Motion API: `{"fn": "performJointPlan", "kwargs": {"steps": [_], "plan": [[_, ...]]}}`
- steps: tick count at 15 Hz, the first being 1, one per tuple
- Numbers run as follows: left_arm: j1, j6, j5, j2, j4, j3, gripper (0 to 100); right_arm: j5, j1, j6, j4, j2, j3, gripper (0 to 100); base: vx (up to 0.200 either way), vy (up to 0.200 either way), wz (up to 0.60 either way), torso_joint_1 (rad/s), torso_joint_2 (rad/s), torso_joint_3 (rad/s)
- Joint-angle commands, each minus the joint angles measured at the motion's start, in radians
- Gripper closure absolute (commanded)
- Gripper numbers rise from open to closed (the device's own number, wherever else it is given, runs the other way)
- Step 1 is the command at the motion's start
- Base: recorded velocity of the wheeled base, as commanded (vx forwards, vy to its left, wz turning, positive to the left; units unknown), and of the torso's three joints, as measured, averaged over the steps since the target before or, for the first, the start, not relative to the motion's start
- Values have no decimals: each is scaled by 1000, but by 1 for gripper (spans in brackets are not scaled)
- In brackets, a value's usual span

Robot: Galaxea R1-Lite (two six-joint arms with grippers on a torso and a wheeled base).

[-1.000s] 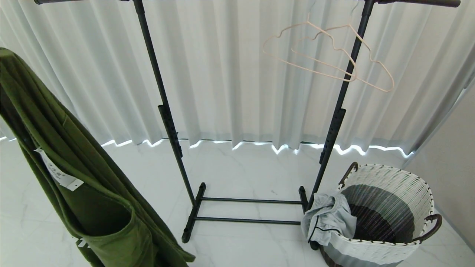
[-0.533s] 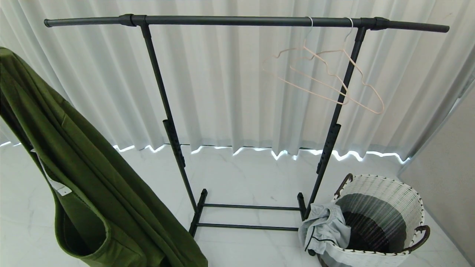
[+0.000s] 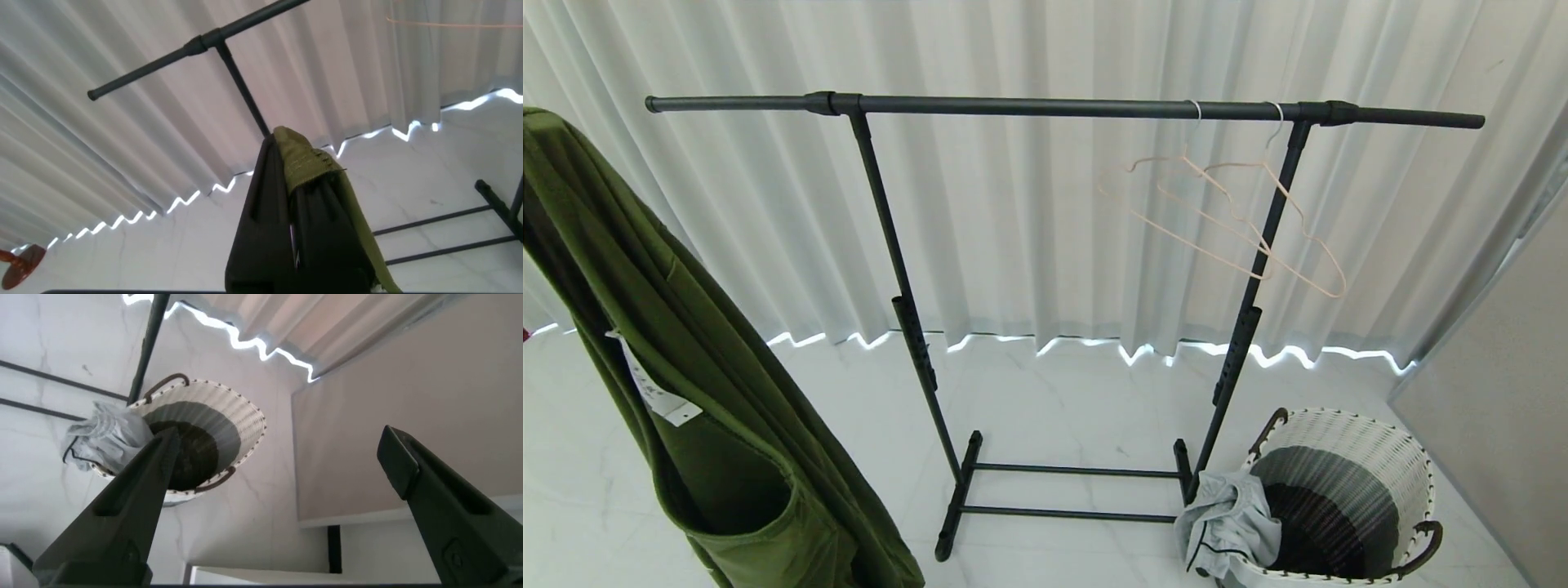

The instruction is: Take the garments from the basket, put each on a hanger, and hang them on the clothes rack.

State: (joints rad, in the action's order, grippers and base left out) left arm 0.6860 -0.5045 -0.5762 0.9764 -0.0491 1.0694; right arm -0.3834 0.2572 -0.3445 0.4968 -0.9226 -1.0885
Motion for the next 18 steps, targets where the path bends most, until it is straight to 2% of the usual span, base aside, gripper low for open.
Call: {"fn": "performJointPlan", "kwargs": {"steps": [1, 7, 12, 18], "plan": [[0, -2, -1, 2, 0, -3, 100, 9, 0, 1, -1, -4, 4, 0, 0, 0, 0, 246, -530, -295], [-2, -2, -2, 4, 0, -17, 100, 24, 0, -14, -133, 2, 82, 0, 0, 0, 0, 53, -106, -57], [-2, 0, -1, -1, 0, -28, 100, 24, 0, -19, -136, 4, 85, 0, 0, -200, 0, 7, -3, -1], [-2, 3, -2, -2, 0, -29, 100, 78, 0, -19, -141, -1, 85, 0, 0, 0, 0, 0, 0, 0]]}}
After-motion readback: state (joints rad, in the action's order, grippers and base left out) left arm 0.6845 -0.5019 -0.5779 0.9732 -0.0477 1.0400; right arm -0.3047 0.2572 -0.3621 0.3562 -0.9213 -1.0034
